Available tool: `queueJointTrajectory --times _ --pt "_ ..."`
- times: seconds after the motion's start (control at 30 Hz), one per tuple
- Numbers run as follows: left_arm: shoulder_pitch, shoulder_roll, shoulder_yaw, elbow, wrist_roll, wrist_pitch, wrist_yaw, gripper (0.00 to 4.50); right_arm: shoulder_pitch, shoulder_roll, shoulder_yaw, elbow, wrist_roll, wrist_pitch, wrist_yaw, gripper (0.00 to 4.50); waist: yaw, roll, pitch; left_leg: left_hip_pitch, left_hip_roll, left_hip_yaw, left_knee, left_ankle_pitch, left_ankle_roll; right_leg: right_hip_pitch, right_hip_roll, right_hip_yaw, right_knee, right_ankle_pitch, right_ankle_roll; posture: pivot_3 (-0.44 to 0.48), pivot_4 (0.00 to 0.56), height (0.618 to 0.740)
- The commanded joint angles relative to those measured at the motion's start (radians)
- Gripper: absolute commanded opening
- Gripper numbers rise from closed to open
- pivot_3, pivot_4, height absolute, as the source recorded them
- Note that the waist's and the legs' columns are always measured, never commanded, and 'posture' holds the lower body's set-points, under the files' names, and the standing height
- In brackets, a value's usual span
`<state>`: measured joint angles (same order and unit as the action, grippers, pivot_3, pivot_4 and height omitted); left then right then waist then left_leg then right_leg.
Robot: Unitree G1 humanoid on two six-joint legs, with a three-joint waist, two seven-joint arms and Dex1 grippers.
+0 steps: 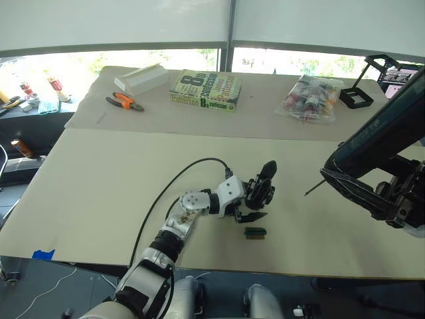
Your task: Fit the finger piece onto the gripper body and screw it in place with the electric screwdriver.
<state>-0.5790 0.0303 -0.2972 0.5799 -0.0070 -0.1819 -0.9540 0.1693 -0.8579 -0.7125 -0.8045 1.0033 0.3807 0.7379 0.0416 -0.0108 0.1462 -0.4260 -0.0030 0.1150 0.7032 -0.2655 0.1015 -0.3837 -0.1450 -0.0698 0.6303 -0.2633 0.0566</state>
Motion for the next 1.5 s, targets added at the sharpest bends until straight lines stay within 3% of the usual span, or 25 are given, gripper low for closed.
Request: queueJointTrajectory --times 0.03,0.13,0.23,0.43,0.63,0.83,1.03,1.5 --pt "0.012 -0.009 -0.001 -0.011 -0.015 0.004 0.009 4.44 -0.015 -0.015 -0.027 -0.019 0.027 -0.003 -0.004 1.93 0.000 0.000 0.000 0.000 0.000 0.000 0.000 0.000 0.000 0.000 0.000 0.000 0.000 0.000 0.000 0.000 0.150 0.740" --pt "0.013 -0.019 -0.006 -0.002 -0.014 0.003 0.015 3.57 -0.016 -0.016 -0.024 -0.021 0.027 -0.002 -0.008 1.93 0.000 0.000 0.000 0.000 0.000 0.000 0.000 0.000 0.000 0.000 0.000 0.000 0.000 0.000 0.000 0.000 0.150 0.740" --pt "0.013 -0.019 -0.016 0.003 -0.005 -0.001 0.026 2.41 -0.019 -0.017 -0.017 -0.026 0.027 0.000 -0.015 1.93 0.001 0.000 0.000 0.000 0.000 0.000 0.000 0.000 0.000 0.000 0.000 0.000 0.000 0.000 0.000 0.000 0.150 0.740" --pt "0.019 -0.008 -0.021 0.000 -0.004 -0.002 0.027 2.45 -0.043 -0.040 -0.007 -0.033 0.041 0.008 -0.040 1.93 0.001 0.000 0.000 0.000 0.000 0.000 0.000 0.000 0.000 0.001 0.000 0.000 0.000 0.000 0.000 0.000 0.150 0.740" --pt "0.009 -0.018 -0.018 0.017 -0.026 0.018 -0.001 2.45 -0.204 -0.121 0.047 0.001 0.098 0.038 -0.076 1.93 0.000 0.000 0.000 0.000 0.000 0.000 0.000 0.000 0.000 0.001 -0.001 0.000 -0.001 0.000 0.000 0.000 0.150 0.740" --pt "-0.016 -0.021 -0.011 0.056 -0.032 0.010 -0.012 2.45 -0.445 -0.178 0.185 0.073 0.179 0.074 -0.105 1.93 0.000 0.000 0.000 0.000 0.000 0.000 0.000 0.000 0.000 0.001 -0.002 -0.001 -0.001 0.000 0.000 0.000 0.150 0.740" --pt "-0.025 -0.026 -0.012 0.070 -0.029 0.005 -0.012 2.45 -0.606 -0.106 0.381 0.103 0.191 0.121 -0.153 1.93 0.000 0.000 0.000 0.000 0.000 0.000 0.001 0.000 0.000 0.001 -0.004 0.000 -0.001 0.001 0.000 0.000 0.150 0.740" --pt "-0.014 -0.017 -0.013 0.047 -0.027 0.017 -0.012 2.45 -0.435 0.018 0.501 0.113 -0.094 0.075 -0.016 1.93 0.000 0.001 0.000 0.000 0.000 0.000 0.002 0.000 0.001 0.001 -0.002 -0.001 -0.001 0.001 0.001 0.000 0.150 0.740"
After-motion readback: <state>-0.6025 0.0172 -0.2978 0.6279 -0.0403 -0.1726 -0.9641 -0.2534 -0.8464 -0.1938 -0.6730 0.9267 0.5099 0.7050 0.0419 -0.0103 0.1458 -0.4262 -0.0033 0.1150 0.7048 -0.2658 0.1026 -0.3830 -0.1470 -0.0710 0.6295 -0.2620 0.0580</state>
